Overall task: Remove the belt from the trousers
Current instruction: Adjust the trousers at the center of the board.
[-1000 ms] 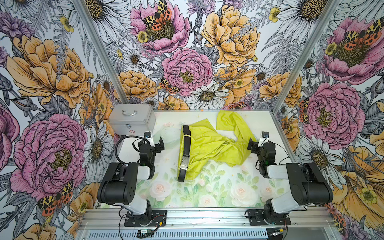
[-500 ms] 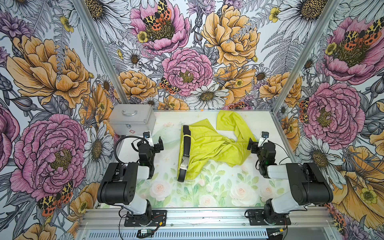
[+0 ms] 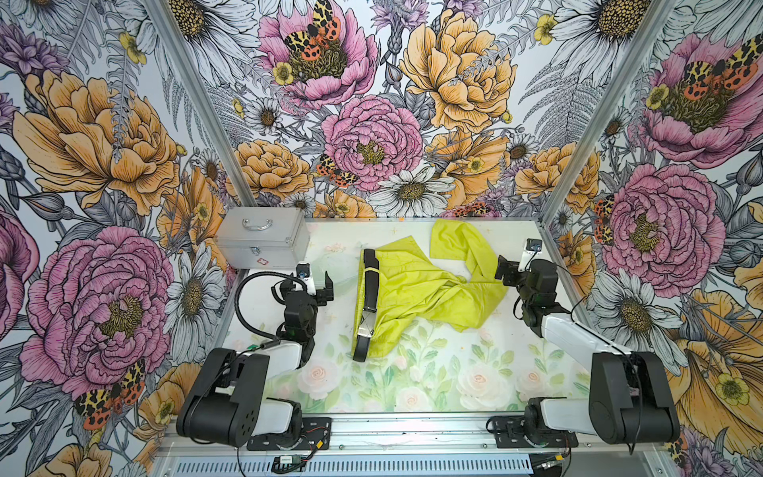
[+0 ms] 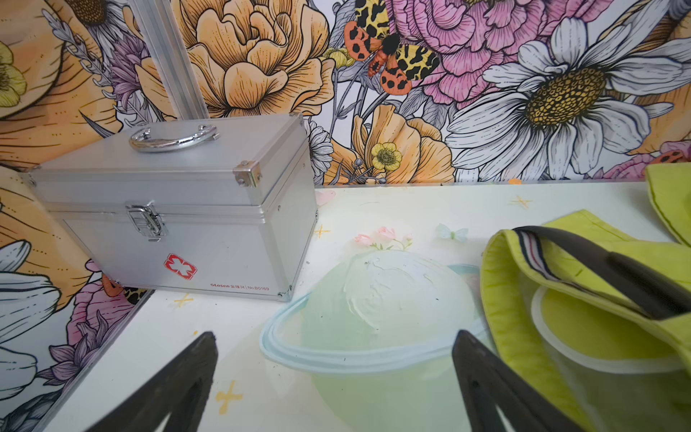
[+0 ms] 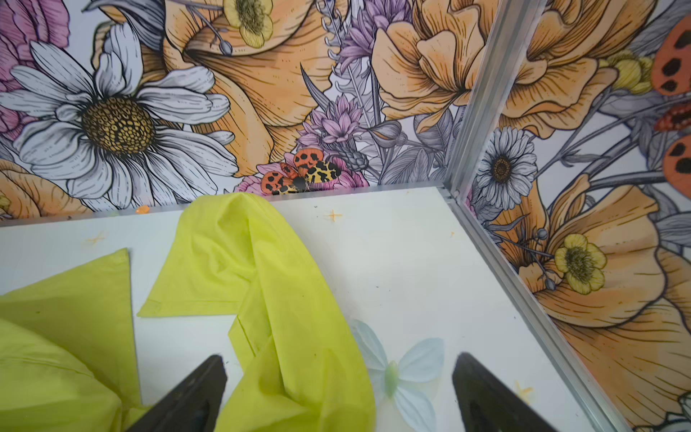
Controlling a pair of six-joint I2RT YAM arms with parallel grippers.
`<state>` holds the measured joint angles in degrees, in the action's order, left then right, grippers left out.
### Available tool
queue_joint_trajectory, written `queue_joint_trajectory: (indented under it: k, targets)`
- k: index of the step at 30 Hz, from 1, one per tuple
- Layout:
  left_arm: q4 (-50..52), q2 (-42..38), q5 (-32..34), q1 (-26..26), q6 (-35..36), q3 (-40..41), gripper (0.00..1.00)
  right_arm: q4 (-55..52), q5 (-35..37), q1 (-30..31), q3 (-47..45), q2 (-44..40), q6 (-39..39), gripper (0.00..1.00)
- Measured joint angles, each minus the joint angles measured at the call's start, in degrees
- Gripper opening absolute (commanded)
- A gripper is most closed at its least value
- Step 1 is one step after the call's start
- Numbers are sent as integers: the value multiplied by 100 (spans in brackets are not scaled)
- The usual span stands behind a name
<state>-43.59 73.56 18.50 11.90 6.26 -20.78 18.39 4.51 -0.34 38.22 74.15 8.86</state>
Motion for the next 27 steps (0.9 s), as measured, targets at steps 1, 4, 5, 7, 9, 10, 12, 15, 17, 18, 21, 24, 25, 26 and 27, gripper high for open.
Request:
queue_joint_trajectory:
  k: [1, 4, 5, 7, 9, 10, 12, 15, 17, 18, 21, 24, 25, 26, 27]
  targets:
    - [424, -249, 44, 74, -11, -227, 99, -264, -63, 20, 168, -151, 81, 90]
    - [1875, -813, 125, 127, -354, -1185, 99, -1021, -181, 188, 590, -420, 282, 87]
    - [2310, -949, 92, 120, -529, -1484, 99, -1224, -219, 317, 688, -474, 334, 86]
    - [2946, -1169, -354, 13, -857, -1878, 99, -1523, -306, 656, 793, -531, 382, 84]
    - [3410, -1394, -1071, -177, -1246, -2006, 99, -1792, -446, 1086, 857, -542, 380, 82]
    - [3622, -1513, -1449, -269, -1438, -1980, 99, -1910, -535, 1329, 879, -535, 363, 82]
    - [4096, -1718, -1928, -284, -1735, -1871, 99, -2074, -636, 1770, 896, -518, 284, 82]
    - [5025, -1921, -1963, 538, -1891, -1827, 98, -2225, -673, 2476, 918, -367, -17, 82]
    - [5558, -1952, -1735, 1497, -1967, -1832, 96, -2288, -671, 2868, 955, -146, -304, 82]
    - [5823, -1930, -1565, 2013, -2033, -1834, 95, -2332, -669, 3060, 990, 31, -466, 82]
    - [6485, -1694, -831, 3189, -2356, -1847, 93, -2522, -664, 3429, 1161, 590, -844, 83]
    - [7082, -1172, 52, 4024, -2804, -1899, 95, -2677, -579, 3565, 1259, 1003, -1123, 83]
    - [7287, -931, 302, 4210, -2979, -1923, 96, -2710, -551, 3580, 1270, 1080, -1187, 83]
    - [7405, -752, 452, 4284, -3095, -1937, 96, -2741, -518, 3580, 1281, 1128, -1246, 84]
    - [7521, -551, 634, 4315, -3233, -1956, 96, -2787, -474, 3580, 1298, 1180, -1309, 84]
